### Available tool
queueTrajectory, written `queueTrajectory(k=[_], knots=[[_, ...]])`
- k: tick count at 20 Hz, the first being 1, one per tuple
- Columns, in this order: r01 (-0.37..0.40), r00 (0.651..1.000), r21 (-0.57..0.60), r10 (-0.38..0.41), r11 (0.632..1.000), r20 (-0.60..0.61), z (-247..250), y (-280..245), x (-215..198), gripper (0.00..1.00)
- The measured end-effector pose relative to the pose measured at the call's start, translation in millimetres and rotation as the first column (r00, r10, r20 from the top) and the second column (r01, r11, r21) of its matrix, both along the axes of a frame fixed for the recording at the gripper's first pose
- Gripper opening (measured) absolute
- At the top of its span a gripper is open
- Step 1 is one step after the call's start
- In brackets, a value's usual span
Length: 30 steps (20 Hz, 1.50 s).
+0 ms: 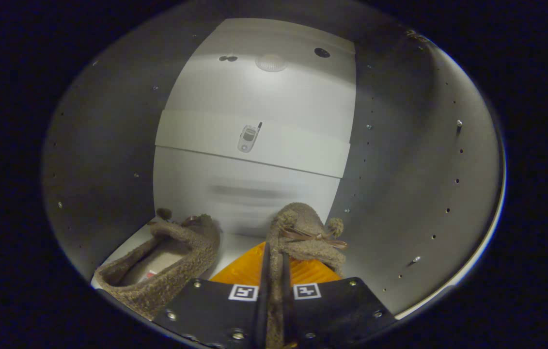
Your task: Open the shoe cabinet door, grab the shoes and put them into the shoe cabinet, then close the shoe cabinet door.
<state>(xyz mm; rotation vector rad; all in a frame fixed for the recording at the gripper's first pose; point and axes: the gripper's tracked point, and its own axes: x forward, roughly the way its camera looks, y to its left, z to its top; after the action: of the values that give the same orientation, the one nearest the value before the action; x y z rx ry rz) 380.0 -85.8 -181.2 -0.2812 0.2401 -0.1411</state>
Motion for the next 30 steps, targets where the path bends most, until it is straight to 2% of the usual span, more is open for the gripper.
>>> queueTrajectory(k=[3,4,7,12,16,18,24,30], knots=[[0.011,1.000,0.008,-0.011,1.000,-0.002,2.5,-3.0,-3.0,0.22],[0.016,1.000,0.012,-0.016,1.000,-0.003,3.4,-4.0,-4.0,0.30],[0.027,1.000,0.020,-0.027,0.999,-0.013,5.1,-6.2,-10.6,0.30],[0.039,0.998,0.023,-0.038,0.999,-0.057,-1.2,-7.0,-23.5,0.68],[0.056,0.998,0.023,-0.055,0.998,-0.043,6.9,-5.9,-35.2,0.69],[0.069,0.997,0.030,-0.068,0.997,-0.043,11.4,-7.3,-40.9,0.80],[0.089,0.996,0.039,-0.090,0.995,0.011,41.1,-8.6,-80.9,0.80],[0.076,0.992,0.065,-0.083,0.995,0.099,80.1,4.0,-152.4,0.80]])
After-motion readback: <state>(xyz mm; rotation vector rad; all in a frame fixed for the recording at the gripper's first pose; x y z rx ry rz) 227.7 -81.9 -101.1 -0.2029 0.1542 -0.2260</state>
